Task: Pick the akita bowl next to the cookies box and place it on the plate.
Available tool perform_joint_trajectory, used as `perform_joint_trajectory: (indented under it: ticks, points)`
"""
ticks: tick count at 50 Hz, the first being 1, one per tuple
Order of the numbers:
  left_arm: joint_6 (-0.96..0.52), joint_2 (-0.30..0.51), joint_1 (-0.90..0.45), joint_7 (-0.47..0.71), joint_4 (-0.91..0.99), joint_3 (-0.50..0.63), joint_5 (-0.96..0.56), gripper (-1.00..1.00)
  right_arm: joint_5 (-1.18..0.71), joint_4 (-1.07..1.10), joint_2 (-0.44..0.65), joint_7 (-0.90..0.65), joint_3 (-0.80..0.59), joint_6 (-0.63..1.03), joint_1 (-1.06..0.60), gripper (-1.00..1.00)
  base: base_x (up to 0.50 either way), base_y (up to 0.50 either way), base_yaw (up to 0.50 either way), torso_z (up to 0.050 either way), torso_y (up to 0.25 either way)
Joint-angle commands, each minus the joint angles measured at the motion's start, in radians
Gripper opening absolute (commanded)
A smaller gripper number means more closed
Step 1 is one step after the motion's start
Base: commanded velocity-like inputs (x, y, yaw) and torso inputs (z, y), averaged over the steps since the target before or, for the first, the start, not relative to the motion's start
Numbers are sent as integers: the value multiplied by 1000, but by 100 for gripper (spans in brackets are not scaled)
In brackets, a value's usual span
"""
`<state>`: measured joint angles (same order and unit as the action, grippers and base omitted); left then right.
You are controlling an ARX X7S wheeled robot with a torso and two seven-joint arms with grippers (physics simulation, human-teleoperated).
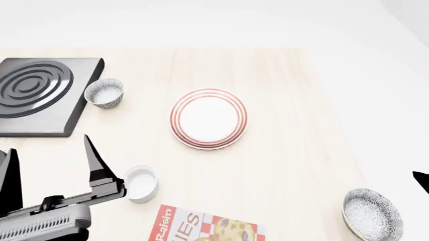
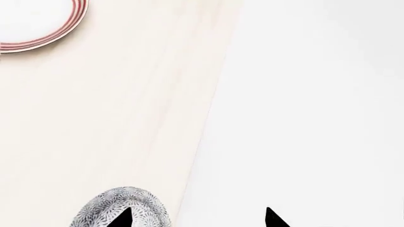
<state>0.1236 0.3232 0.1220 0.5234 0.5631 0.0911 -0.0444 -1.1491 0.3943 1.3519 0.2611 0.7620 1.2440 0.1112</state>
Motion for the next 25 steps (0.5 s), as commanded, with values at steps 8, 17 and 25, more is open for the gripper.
perform_joint_trajectory:
  ticks: [8, 17, 25]
  points:
    - [50, -13, -13, -6, -83, -15, 25, 100, 180, 79, -94, 145, 79, -15, 122, 100, 0, 0, 0, 0, 0]
    - [63, -13, -19, -4, -116, -7, 31, 100, 211, 86, -104, 165, 82, -27, 146, 100, 0, 0, 0, 0, 0]
    - [32, -12, -17, 1, -93, -4, 34, 100, 216, 75, -118, 154, 40, -56, 147, 100, 0, 0, 0, 0, 0]
